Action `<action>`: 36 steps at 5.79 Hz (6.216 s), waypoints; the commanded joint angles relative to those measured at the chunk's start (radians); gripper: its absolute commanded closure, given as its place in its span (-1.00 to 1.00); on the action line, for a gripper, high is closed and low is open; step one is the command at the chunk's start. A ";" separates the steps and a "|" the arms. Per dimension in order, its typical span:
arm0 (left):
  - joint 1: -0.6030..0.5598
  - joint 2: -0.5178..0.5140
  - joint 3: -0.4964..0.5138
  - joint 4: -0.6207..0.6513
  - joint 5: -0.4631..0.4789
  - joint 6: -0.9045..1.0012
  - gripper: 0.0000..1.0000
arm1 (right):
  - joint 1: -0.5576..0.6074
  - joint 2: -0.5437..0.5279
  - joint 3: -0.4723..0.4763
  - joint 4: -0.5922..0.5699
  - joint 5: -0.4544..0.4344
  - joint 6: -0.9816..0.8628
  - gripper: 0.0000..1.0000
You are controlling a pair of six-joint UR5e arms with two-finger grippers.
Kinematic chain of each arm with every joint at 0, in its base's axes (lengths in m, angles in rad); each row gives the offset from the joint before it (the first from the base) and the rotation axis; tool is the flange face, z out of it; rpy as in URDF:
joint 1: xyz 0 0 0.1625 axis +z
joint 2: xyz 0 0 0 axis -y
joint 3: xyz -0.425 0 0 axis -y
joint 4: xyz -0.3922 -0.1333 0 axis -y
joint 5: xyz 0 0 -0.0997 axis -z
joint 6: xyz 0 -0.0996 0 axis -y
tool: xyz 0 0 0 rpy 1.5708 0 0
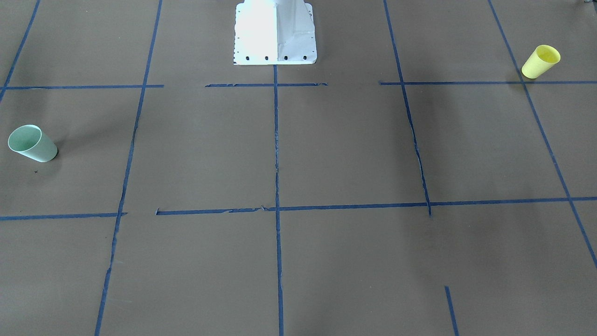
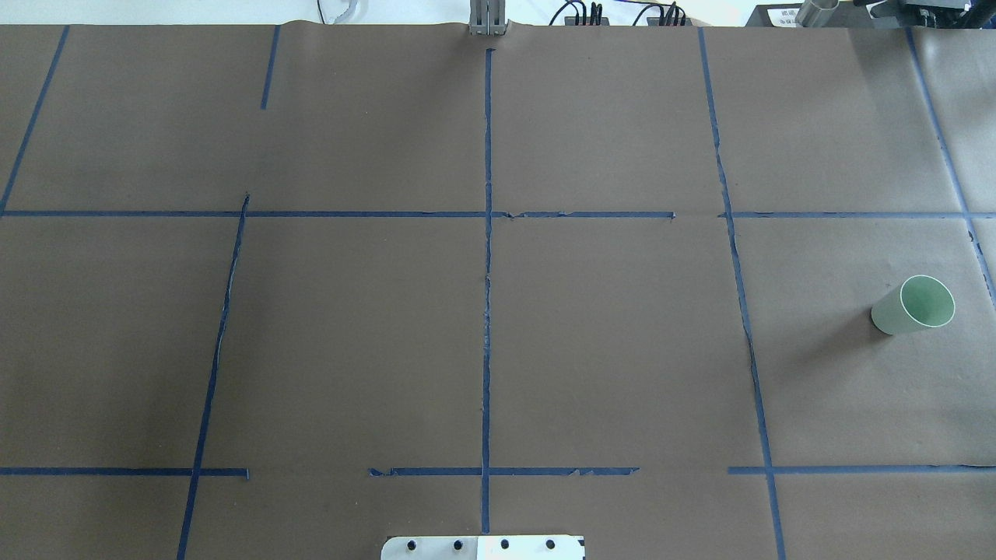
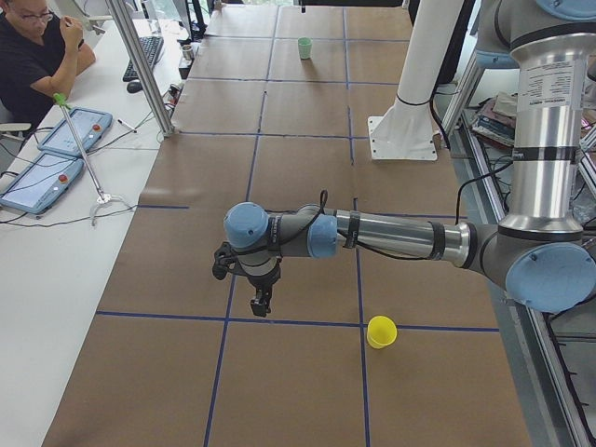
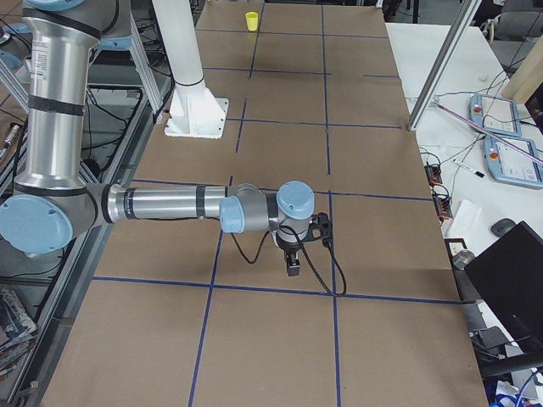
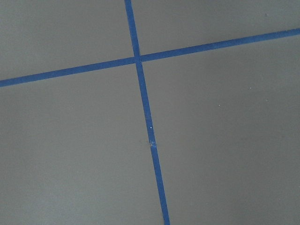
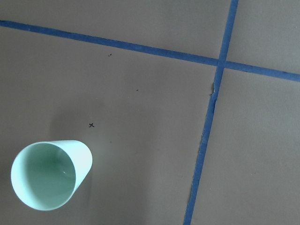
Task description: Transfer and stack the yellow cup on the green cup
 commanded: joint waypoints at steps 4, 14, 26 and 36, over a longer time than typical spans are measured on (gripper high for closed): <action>0.017 0.009 -0.037 -0.049 -0.008 0.007 -1.00 | 0.000 -0.005 0.001 0.006 0.000 0.000 -1.00; 0.843 0.030 -0.308 0.122 0.633 -2.005 -1.00 | -0.003 -0.030 0.022 0.009 -0.011 -0.008 -1.00; 1.071 0.054 0.056 0.552 0.621 -2.874 -1.00 | -0.058 -0.060 0.030 0.007 -0.002 -0.012 -1.00; 1.106 0.126 -0.008 0.526 0.795 -2.688 0.98 | -0.059 -0.072 0.057 0.006 0.052 -0.011 -1.00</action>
